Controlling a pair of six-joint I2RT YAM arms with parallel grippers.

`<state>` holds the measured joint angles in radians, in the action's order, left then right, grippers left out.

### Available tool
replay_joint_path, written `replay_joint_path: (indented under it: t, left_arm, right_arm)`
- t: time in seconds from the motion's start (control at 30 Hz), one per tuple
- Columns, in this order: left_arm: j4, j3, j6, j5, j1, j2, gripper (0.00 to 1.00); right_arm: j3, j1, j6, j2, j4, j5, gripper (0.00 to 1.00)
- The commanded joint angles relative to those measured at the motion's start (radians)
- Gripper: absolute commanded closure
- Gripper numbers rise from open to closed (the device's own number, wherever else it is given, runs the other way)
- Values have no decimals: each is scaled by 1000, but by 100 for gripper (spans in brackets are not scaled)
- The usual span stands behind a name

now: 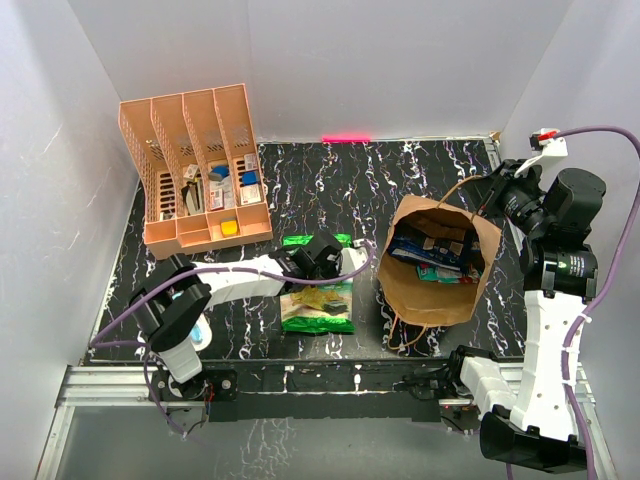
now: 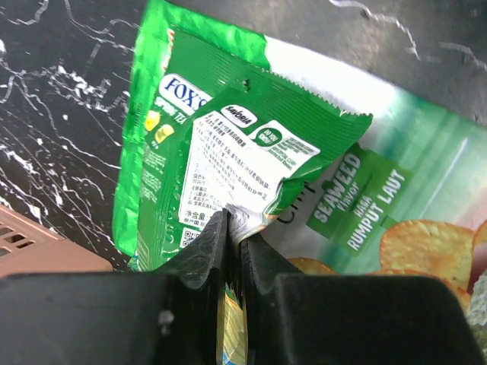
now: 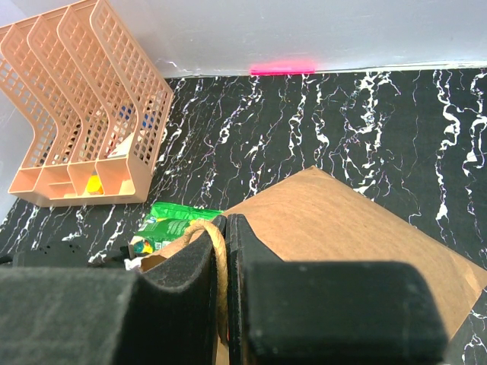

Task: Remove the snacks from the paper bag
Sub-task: Place the snack at the center of the board, then take out the snack from the paper bag.

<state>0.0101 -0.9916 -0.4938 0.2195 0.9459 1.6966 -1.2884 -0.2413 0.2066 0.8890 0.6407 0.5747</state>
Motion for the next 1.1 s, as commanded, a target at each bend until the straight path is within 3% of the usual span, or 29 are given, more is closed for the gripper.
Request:
replay_joint_path:
  t: [0.0,0.47,0.53,0.6,0.8,0.93,1.07]
  left_arm:
    - [33,41,-31,-27,-3,-10,100]
    - [-80,127,-117,-82,-7,-22,99]
    - [-98,136,-103,-97,-6,-48,89]
    - [-87,129,-74,-86,-6,-85,68]
    - [89,85,90,-144,-7,-332,26]
    - [174,74,198,-170,-7,-526,21]
    - [144,3,391,-298,8,-643,27]
  right_arm:
    - [-32,5,-19,-15,-34,-2,92]
    - [-37,5,-17,-9,-35,5,92]
    - [-39,5,-17,-4,-36,7,92]
    - [-44,5,-16,-1,-36,10,92]
    - [-54,8,-18,0,-30,9,92]
    - [-45,10,-20,-2,-35,10,92]
    - [-23,12,-17,-9,-49,18,92]
